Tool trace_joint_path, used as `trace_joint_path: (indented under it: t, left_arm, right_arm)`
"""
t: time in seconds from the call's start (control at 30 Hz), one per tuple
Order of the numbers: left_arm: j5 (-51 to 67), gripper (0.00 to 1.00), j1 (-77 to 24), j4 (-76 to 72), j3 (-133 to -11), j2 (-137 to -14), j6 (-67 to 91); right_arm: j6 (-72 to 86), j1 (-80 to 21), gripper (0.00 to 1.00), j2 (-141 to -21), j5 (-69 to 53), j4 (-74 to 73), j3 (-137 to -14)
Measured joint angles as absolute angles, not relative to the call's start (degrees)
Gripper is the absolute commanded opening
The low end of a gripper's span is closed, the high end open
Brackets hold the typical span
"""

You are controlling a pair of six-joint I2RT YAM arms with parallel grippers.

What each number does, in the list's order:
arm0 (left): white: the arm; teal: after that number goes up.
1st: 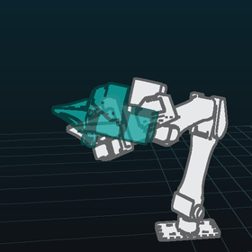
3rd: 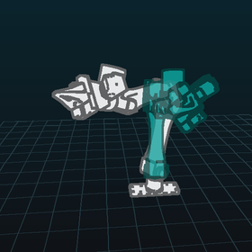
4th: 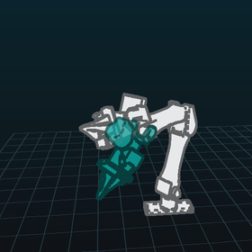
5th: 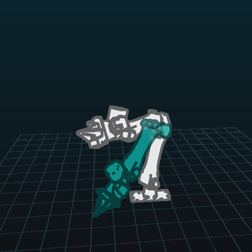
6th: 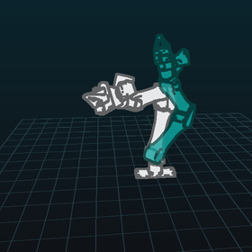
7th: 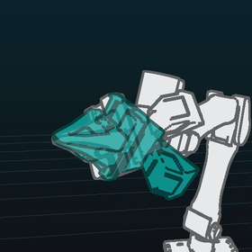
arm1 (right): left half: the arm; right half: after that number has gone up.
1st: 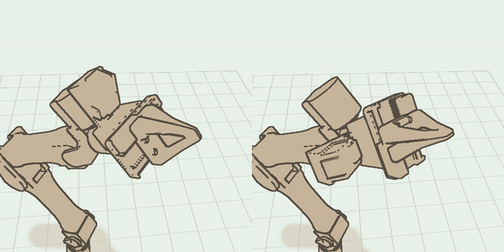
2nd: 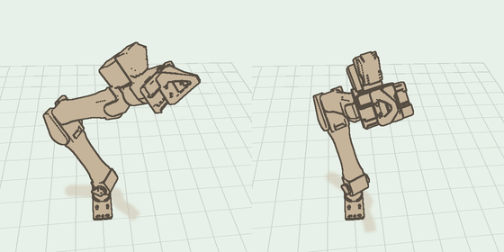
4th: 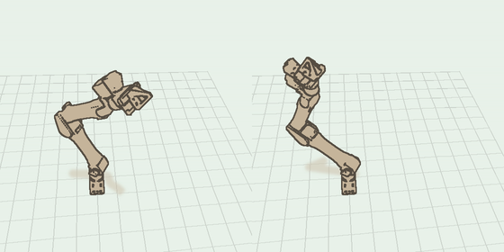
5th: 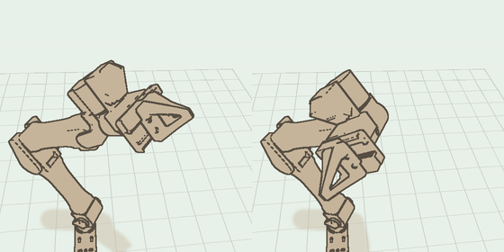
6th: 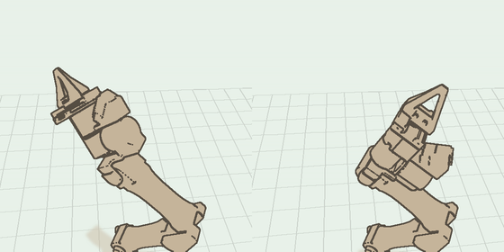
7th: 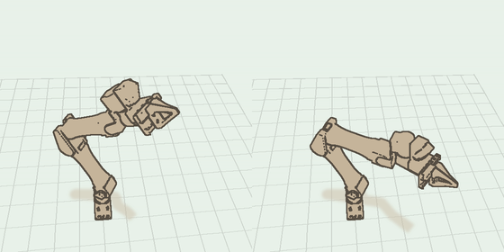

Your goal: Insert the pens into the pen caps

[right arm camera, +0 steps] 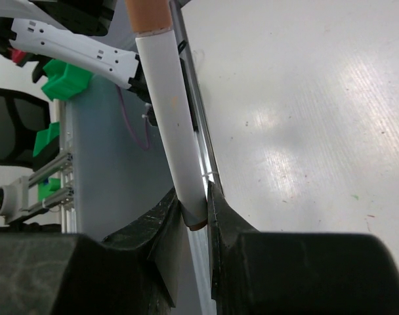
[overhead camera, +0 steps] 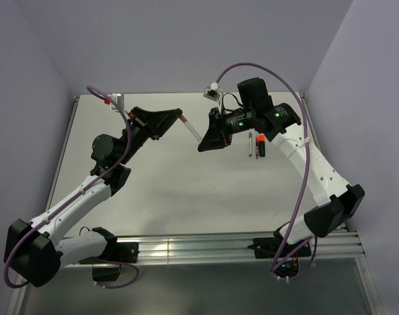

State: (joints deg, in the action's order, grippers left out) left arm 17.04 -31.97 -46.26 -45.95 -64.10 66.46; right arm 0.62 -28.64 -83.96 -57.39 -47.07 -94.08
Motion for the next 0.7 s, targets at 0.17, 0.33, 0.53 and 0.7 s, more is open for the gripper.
trace_joint_path:
  t: [0.17,0.33,0.53,0.7]
  left_arm:
    - [17.0,0.0,-32.1,-45.5,-45.7,-63.2,64.0]
    - [17.1,0.0,-32.6,-43.1,-46.1,-63.0,61.0]
    - [17.0,0.0,-32.6,-39.6,-46.2,-63.2,60.7]
    - [17.0,0.0,-32.8,-37.7,-46.3,-63.7,61.4]
  right_arm:
    - [-2.2,-28.6,0.0,-84.0,-55.9,-49.1,-95.7]
    - [-4.3,-28.5,0.0,-84.0,-53.8,-50.3,-95.7]
    - [-7.8,-29.3,0.0,-83.9,-48.3,-52.2,-95.7]
    - [-9.9,-31.1,0.0,-83.9,-43.5,-54.2,-95.8]
